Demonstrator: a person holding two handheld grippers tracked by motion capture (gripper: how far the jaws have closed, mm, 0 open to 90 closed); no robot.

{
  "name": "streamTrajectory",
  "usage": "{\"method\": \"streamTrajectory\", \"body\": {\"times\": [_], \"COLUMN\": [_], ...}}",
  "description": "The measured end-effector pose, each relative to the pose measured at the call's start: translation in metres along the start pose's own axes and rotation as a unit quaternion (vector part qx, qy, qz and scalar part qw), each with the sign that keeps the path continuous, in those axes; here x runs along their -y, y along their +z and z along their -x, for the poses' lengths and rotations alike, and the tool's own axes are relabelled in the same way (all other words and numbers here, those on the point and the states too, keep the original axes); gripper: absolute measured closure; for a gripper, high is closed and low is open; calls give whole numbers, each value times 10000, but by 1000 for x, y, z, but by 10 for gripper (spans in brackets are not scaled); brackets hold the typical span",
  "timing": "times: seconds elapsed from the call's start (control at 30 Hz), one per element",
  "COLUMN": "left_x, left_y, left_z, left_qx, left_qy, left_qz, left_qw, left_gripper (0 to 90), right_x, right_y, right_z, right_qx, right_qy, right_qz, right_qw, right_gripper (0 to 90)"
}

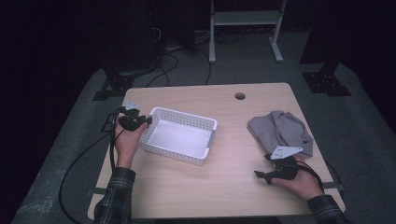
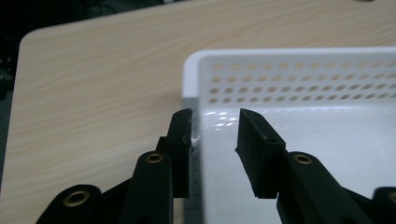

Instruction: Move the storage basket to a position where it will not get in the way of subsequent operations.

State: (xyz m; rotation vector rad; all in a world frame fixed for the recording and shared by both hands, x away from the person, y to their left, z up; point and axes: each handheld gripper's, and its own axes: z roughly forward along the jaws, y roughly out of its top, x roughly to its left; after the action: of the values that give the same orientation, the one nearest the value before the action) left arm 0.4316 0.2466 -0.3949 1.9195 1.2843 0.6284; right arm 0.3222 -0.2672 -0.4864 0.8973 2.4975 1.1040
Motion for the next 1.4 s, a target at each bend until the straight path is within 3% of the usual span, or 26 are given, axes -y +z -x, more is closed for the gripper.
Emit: {"method": "streamTrajectory", "body": {"times": [0.1, 0.13, 0.17, 0.2, 0.23, 0.27, 0.3, 0.33, 0.37, 0.47, 0.5, 0.57, 0.63, 0.67, 0.73, 0.77, 0.8, 0.83, 0.9, 0.97, 1.03, 1.07, 1.1, 1.23, 1.4], "left_x": [-1, -2, -2, -2, -2, -1, -1, 1, 1, 8, 8, 13, 21, 21, 30, 30, 36, 36, 45, 54, 59, 67, 67, 74, 65], "left_y": [-6, -12, -12, -16, -16, -21, -21, -25, -25, -31, -31, -36, -42, -42, -49, -49, -53, -53, -60, -61, -61, -58, -58, -37, -25], "left_z": [9, 18, 18, 26, 26, 34, 34, 41, 41, 55, 55, 62, 71, 71, 80, 80, 87, 87, 96, 102, 105, 110, 110, 122, 126], "left_qx": [55, 229, 229, 460, 460, 689, 689, 1037, 1037, 1565, 1565, 1651, 1817, 1817, 2040, 2040, 2143, 2143, 2279, 2359, 2409, 2485, 2485, 2625, 2593], "left_qy": [154, 218, 218, 307, 307, 376, 376, 327, 327, 350, 350, 428, 504, 504, 526, 526, 575, 575, 684, 729, 717, 741, 741, 800, 812], "left_qz": [61, 120, 120, 136, 136, 152, 152, 158, 158, 40, 40, 12, 7, 7, 6, 6, -9, -9, -72, -131, -161, -264, -264, -509, -443], "left_qw": [9998, 9994, 9994, 9984, 9984, 9968, 9968, 9939, 9939, 9870, 9870, 9853, 9821, 9821, 9776, 9776, 9751, 9751, 9713, 9690, 9678, 9654, 9654, 9603, 9614], "left_gripper": [680, 714, 732, 774, 808, 852, 881, 897, 898, 899, 899, 899, 899, 899, 899, 899, 899, 899, 899, 899, 899, 899, 899, 900, 899], "right_x": [0, 0, 0, 0, 0, 0, 0, 0, 0, 0, 0, 0, 0, 0, 0, 0, 0, 0, 0, 0, 0, 0, 0, 0, 0], "right_y": [0, 0, 0, 0, 0, 0, 0, 0, 0, 0, 0, 0, 0, 0, 0, 0, 0, 0, 0, 0, 0, 0, 0, 0, 0], "right_z": [0, 0, 0, 0, 0, 0, 0, 0, 0, 0, 0, 0, 0, 0, 0, 0, 0, 0, 0, 0, 0, 0, 0, 0, 0], "right_qx": [2, 8, 8, 9, 9, 10, 12, 13, 13, 11, 11, 18, 17, 17, 20, 20, 22, 22, 25, 25, 27, 28, 28, 34, 27], "right_qy": [2, 0, 0, 7, 7, 9, 9, 10, 10, 18, 18, 10, 21, 21, 23, 23, 23, 23, 24, 26, 27, 31, 31, 37, 32], "right_qz": [0, -6, -6, -2, -2, -5, -5, -6, -6, 1, 1, -5, -1, -1, -1, -1, 0, 0, 1, 1, 1, 1, 1, 0, 1], "right_qw": [10000, 10000, 10000, 10000, 10000, 10000, 10000, 10000, 10000, 10000, 10000, 10000, 10000, 10000, 10000, 10000, 10000, 10000, 10000, 10000, 10000, 10000, 10000, 10000, 10000], "right_gripper": [165, 166, 166, 165, 165, 166, 165, 166, 166, 165, 165, 165, 165, 165, 166, 166, 166, 166, 165, 165, 165, 165, 165, 166, 165]}}
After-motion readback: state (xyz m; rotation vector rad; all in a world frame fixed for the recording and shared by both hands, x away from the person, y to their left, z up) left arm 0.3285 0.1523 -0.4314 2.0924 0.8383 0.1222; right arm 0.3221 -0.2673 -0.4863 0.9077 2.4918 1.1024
